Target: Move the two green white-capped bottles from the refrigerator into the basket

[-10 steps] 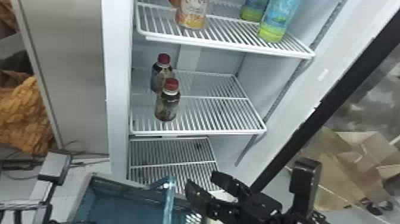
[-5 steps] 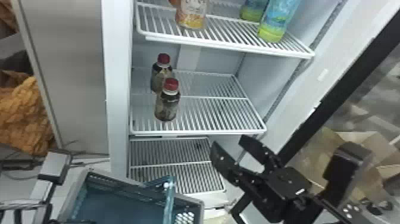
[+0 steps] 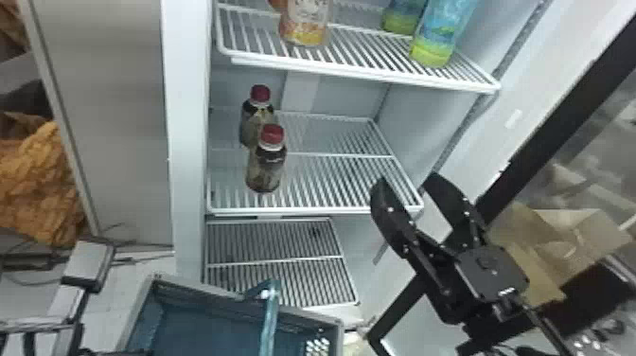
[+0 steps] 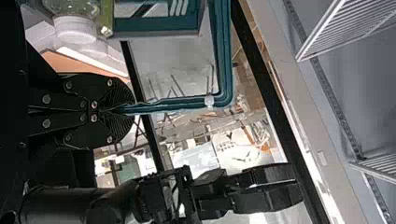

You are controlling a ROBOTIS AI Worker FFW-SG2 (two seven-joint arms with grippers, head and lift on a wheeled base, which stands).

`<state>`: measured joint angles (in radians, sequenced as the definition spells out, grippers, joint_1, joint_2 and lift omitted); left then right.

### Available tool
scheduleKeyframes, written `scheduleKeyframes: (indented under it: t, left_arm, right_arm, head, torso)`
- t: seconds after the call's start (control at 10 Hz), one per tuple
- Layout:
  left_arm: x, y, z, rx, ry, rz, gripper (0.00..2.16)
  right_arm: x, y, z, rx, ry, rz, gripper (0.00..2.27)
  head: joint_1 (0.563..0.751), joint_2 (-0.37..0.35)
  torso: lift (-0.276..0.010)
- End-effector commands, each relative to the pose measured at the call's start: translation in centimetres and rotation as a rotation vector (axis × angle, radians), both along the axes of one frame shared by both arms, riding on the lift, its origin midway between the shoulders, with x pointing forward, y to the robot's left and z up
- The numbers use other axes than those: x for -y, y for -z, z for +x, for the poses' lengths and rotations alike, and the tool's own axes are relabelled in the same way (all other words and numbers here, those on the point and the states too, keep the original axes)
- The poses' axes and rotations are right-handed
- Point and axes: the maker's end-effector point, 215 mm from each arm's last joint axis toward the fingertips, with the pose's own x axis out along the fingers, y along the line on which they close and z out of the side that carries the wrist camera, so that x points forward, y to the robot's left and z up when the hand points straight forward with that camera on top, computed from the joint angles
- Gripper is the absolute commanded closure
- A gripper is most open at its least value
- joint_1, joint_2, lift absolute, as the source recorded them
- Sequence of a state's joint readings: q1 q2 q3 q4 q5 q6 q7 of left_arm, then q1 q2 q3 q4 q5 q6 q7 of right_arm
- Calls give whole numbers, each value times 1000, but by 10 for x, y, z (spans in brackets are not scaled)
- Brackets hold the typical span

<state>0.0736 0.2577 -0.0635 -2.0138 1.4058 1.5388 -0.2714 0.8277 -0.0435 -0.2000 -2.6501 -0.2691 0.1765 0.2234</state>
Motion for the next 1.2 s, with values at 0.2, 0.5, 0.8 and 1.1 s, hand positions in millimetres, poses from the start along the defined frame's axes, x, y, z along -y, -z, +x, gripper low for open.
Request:
scheduleKeyframes:
  t: [0.2,0.5,0.8,1.1]
  left_arm:
    - [0,0,0,0,0,0,1161]
    - [-1,1,-1,-7,-3,-2,1161]
    - [0,0,-2,-8,0,-5,1161]
    - [0,1,-3,-10,0,-5,1161]
  right_arm:
    - [9,22,6,40,49,45,372]
    - [10,43,5,20,79,55,312]
    - [7,59,7,-6,78,77,183]
    - [7,55,6,6,81,78,183]
  head:
    - [695,-350]
    - [695,-350]
    - [695,-350]
    - [695,-350]
  torso:
    - [-263]
    - [-263]
    - [-263]
    - [-263]
